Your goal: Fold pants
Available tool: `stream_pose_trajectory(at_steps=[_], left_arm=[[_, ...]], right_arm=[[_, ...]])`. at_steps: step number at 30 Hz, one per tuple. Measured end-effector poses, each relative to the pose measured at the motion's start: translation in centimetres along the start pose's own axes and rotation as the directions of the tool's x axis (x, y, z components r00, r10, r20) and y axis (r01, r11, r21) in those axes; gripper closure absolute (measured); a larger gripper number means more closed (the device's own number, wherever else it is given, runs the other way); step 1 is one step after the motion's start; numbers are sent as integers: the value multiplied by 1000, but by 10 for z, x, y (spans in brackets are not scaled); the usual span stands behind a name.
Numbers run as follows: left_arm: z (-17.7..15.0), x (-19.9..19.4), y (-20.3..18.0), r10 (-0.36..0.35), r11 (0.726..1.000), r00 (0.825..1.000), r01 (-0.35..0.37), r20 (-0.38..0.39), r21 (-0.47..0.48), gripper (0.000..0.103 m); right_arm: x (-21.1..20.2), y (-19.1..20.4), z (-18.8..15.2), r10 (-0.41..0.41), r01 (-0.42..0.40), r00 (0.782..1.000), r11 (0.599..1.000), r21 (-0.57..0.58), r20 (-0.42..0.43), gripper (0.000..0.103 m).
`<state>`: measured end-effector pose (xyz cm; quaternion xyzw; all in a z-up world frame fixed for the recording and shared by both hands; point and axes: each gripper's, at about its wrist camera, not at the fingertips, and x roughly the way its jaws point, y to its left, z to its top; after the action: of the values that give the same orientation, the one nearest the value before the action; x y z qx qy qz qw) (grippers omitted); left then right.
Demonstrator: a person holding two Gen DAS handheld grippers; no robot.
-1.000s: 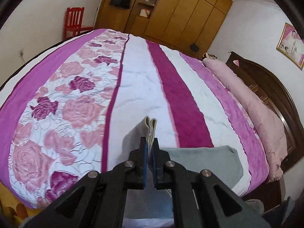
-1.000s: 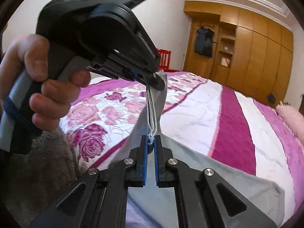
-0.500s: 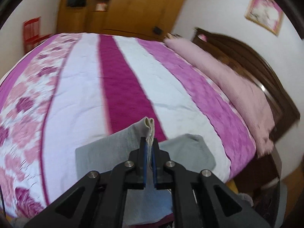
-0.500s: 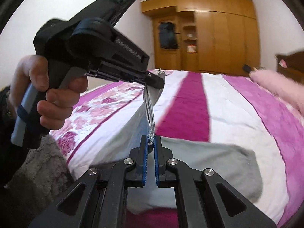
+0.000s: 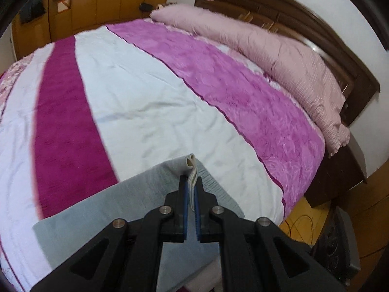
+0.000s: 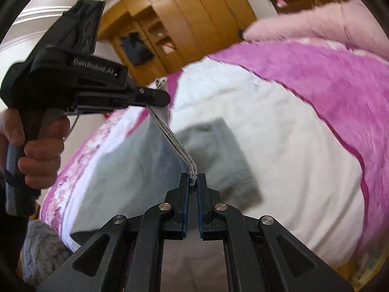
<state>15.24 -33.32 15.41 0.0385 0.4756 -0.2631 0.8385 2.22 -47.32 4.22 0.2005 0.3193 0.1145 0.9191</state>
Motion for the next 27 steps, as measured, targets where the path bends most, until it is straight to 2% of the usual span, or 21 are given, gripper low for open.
stream_pose_trajectory(at_steps=[4, 6, 8, 9, 10, 11, 12, 13, 14, 15, 16, 17, 19, 20, 21, 22, 23, 24, 27], left_arm=[[8, 45, -12, -7, 1000, 994, 9, -110, 21, 99], [9, 60, -13, 12, 1000, 991, -9, -136, 23, 99], [10, 67, -7, 26, 1000, 989, -27, -145, -3, 99], [10, 72, -2, 8, 999, 988, -14, -155, -41, 99], [11, 75, 2, -11, 997, 986, -1, -166, -71, 99], [11, 77, 6, -33, 994, 984, 15, -173, -104, 99], [12, 78, 8, -51, 992, 983, 29, -179, -124, 99], [12, 78, 9, -60, 991, 981, 36, -182, -128, 99], [13, 75, 8, -63, 991, 982, 41, -180, -125, 99], [13, 72, 7, -68, 992, 982, 49, -174, -115, 99], [12, 68, 5, -66, 994, 984, 49, -167, -102, 99], [13, 65, 4, -62, 994, 985, 47, -161, -95, 99], [14, 61, 2, -62, 995, 985, 49, -160, -85, 99], [14, 58, 1, -65, 995, 985, 53, -160, -80, 99], [14, 56, 0, -68, 996, 985, 57, -160, -76, 99], [15, 55, -1, -71, 996, 984, 60, -161, -71, 99], [14, 53, -2, -75, 996, 984, 66, -160, -64, 99], [14, 50, -4, -79, 996, 984, 70, -157, -58, 99], [16, 48, -7, -80, 996, 986, 74, -149, -50, 99]], right_arm=[[1, -13, -4, -88, 88, 996, 996, -12, -23, 100], [1, -24, -4, -102, 103, 994, 994, 41, -27, 101], [-3, -35, -2, -79, 80, 997, 992, 100, -13, 101], [-5, -37, -1, -60, 59, 998, 991, 123, 1, 101], [-7, -39, 0, -29, 25, 999, 989, 144, 22, 101], [-12, -40, 3, 40, -50, 997, 984, 172, 62, 100], [-13, -38, 6, 94, -108, 992, 977, 182, 81, 93], [-15, -35, 9, 140, -155, 986, 970, 188, 90, 70], [-17, -32, 10, 166, -181, 982, 965, 191, 93, 57], [-19, -28, 11, 189, -205, 977, 962, 182, 104, 40], [-19, -24, 11, 201, -217, 974, 962, 165, 109, 35], [-15, -18, 12, 190, -202, 977, 969, 139, 100, 34], [-1, -9, 12, 122, -127, 991, 988, 92, 59, 33], [5, -6, 13, 118, -121, 992, 989, 84, 40, 34], [12, -4, 12, 135, -136, 991, 988, 78, 20, 41], [13, -2, 10, 144, -145, 989, 987, 68, 16, 67], [13, 1, 9, 127, -128, 992, 991, 48, 21, 85], [9, 2, 8, 107, -107, 994, 994, 27, 31, 97], [-3, -6, 7, 103, -106, 992, 993, 51, 68, 97]])
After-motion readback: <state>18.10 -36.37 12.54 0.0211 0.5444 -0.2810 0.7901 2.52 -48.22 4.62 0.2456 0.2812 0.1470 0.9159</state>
